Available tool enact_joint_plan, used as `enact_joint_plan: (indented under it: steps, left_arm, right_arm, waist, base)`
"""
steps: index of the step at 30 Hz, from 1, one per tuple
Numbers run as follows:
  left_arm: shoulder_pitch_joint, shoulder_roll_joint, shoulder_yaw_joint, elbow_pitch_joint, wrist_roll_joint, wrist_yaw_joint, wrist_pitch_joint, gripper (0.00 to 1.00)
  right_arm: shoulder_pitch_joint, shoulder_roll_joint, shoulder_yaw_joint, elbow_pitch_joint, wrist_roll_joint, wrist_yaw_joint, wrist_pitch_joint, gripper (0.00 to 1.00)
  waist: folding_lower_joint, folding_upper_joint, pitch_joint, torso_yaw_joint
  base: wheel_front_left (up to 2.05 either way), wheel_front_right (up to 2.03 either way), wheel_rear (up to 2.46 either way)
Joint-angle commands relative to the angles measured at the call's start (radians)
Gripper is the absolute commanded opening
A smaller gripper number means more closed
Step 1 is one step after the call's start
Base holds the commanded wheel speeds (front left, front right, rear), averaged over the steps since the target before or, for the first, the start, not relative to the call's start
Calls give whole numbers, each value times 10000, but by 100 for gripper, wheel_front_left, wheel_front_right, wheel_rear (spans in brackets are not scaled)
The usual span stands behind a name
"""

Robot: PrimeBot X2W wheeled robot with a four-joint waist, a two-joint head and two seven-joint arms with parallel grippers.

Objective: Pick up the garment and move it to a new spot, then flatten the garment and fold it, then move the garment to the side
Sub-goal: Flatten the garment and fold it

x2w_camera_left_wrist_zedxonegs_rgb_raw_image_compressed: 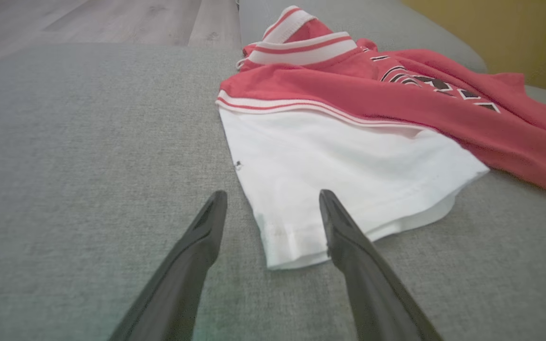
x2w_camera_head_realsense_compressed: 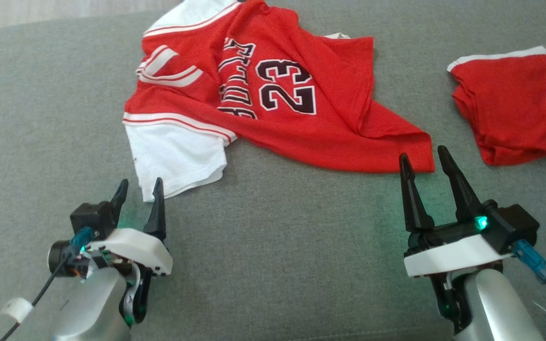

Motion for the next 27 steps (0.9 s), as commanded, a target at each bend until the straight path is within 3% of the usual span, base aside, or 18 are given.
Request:
enact_joint_plan:
  steps: [1,7,12,13,14,15,27]
  left_arm:
    - [-475,167,301,13,-20,-44,-4,100]
    - [-815,223,206,940,62,8,192,100]
    - [-855,77,-63,1442,28,-203,623,100]
    - [-867,59,-115,1512,23,-263,694,87]
    - [-886,47,-145,1569,17,-306,724,39]
    - [-904,33,-161,1609,6,-351,720,0]
    - [-824,60,295,312,86,-508,-619,0]
  right_arm:
    - [-253,-49,220,-349,29,65,-40,100]
    - [-328,-49,240,-333,67,65,-105,100]
    - [-347,-49,184,-277,74,65,-151,100]
    - [-350,-49,168,-266,70,65,-158,100]
    - [-354,-49,159,-254,65,65,-163,100]
    - [-363,-49,151,-238,58,65,-166,100]
    - [-205,-49,-861,776,-201,65,572,100]
  waist:
    - [-1,0,116,-116]
    - [-1,0,310,-272]
    - [-1,0,349,-301]
    - [-1,0,350,-294]
    - [-1,0,347,-290]
    - [-1,0,340,-286]
    - [-1,0,-57,-84]
  base:
    - [0,0,0]
    - [0,0,0]
    - [0,0,0]
    - [0,0,0]
    - [0,0,0]
    - [0,0,0]
    - [0,0,0]
